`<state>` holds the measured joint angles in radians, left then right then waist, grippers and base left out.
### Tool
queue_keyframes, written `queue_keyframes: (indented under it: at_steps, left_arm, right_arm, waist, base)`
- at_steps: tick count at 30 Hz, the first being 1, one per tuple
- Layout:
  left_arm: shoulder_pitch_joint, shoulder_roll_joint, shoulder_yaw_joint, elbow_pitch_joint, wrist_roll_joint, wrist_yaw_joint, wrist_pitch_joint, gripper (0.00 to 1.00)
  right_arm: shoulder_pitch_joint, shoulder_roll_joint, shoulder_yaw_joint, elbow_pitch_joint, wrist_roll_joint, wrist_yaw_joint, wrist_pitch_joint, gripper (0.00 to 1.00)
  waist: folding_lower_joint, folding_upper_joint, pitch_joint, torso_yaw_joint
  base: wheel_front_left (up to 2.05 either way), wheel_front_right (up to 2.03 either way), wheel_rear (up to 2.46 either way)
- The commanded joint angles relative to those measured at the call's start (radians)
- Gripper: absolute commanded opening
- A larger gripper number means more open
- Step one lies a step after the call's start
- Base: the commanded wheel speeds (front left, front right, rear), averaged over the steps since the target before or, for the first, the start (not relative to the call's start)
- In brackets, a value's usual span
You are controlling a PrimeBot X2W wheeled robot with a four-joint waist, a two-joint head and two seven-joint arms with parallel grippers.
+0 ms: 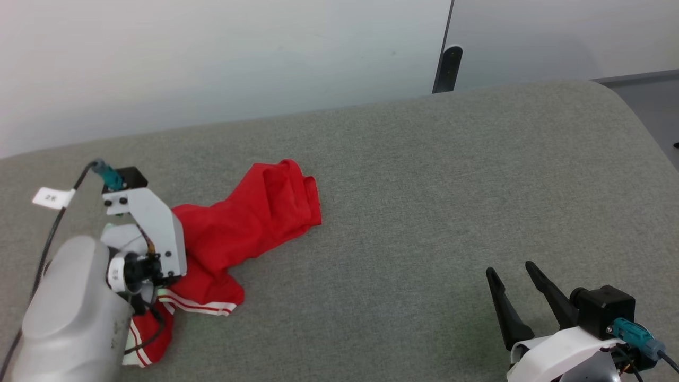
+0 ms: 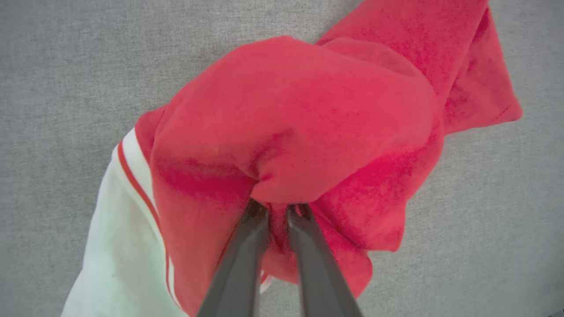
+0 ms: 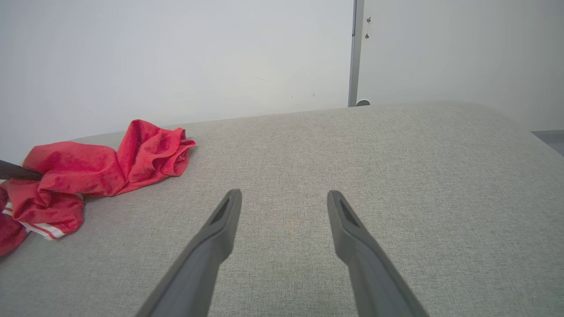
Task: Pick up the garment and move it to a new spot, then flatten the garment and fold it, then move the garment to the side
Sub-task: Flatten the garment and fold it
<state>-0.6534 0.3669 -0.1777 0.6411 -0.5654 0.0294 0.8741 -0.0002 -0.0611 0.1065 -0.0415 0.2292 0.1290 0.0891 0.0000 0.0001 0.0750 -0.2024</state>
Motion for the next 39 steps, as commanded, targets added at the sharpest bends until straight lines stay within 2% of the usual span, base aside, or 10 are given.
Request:
queue_keyframes:
  at_steps: [1,2,3,4,17,33,34,36,37,39]
  left_arm:
    - [0.009,0.003,-0.002,0.020,0.005,-0.011,-0.019,0.48]
    - [0.009,0.003,-0.002,0.020,0.005,-0.011,-0.019,0.48]
    - [0.007,0.003,-0.007,0.029,0.010,-0.013,-0.026,0.86]
    - [0.002,0.010,-0.013,0.037,0.017,-0.018,-0.031,1.00]
    - [0.001,-0.003,-0.086,-0.043,0.035,0.000,0.114,1.00]
    - [0.136,-0.009,-0.083,-0.039,-0.009,0.055,0.166,1.00]
    - [0.139,-0.020,-0.073,-0.026,-0.023,0.055,0.158,0.81]
    - [0.138,-0.028,-0.065,-0.004,-0.036,0.034,0.129,0.14]
    - [0.137,-0.036,-0.058,0.009,-0.048,0.035,0.122,0.00]
    - [0.124,-0.053,-0.044,0.024,-0.068,0.030,0.105,0.00]
  right_arm:
    - [-0.009,0.002,-0.001,0.002,0.002,0.004,0.000,1.00]
    - [-0.009,0.002,-0.001,0.002,0.002,0.004,0.000,1.00]
    - [-0.008,0.002,-0.003,0.003,0.002,0.004,0.000,1.00]
    - [-0.007,0.002,-0.004,0.005,0.003,0.004,0.001,1.00]
    - [0.014,-0.002,-0.016,-0.024,-0.028,0.004,-0.015,1.00]
    - [0.049,0.004,-0.026,-0.051,-0.010,0.004,-0.026,1.00]
    - [0.048,0.005,-0.024,-0.050,-0.008,0.004,-0.028,1.00]
    - [0.045,0.006,-0.022,-0.047,-0.006,0.004,-0.029,1.00]
    - [0.043,0.007,-0.022,-0.044,-0.004,0.004,-0.030,1.00]
    - [0.041,0.008,-0.025,-0.042,-0.002,0.004,-0.030,1.00]
  waist:
    - [0.0000,-0.0001,0.004,0.000]
    - [0.0000,-0.0001,0.004,0.000]
    - [0.0000,-0.0001,0.005,0.002]
    - [0.0000,-0.0001,0.005,0.004]
    - [0.0000,-0.0001,-0.018,0.028]
    - [0.0000,-0.0001,0.008,-0.065]
    - [0.0000,-0.0001,0.010,-0.069]
    - [0.0000,-0.0001,0.013,-0.076]
    - [0.0000,-0.0001,0.013,-0.078]
    - [0.0000,-0.0001,0.012,-0.080]
  base:
    - [0.00,0.00,0.00]
    - [0.00,0.00,0.00]
    - [0.00,0.00,0.00]
    - [0.00,0.00,0.00]
    - [0.00,0.00,0.00]
    - [0.00,0.00,0.00]
    - [0.00,0.00,0.00]
    - [0.00,0.00,0.00]
    - [0.00,0.00,0.00]
    - [0.00,0.00,0.00]
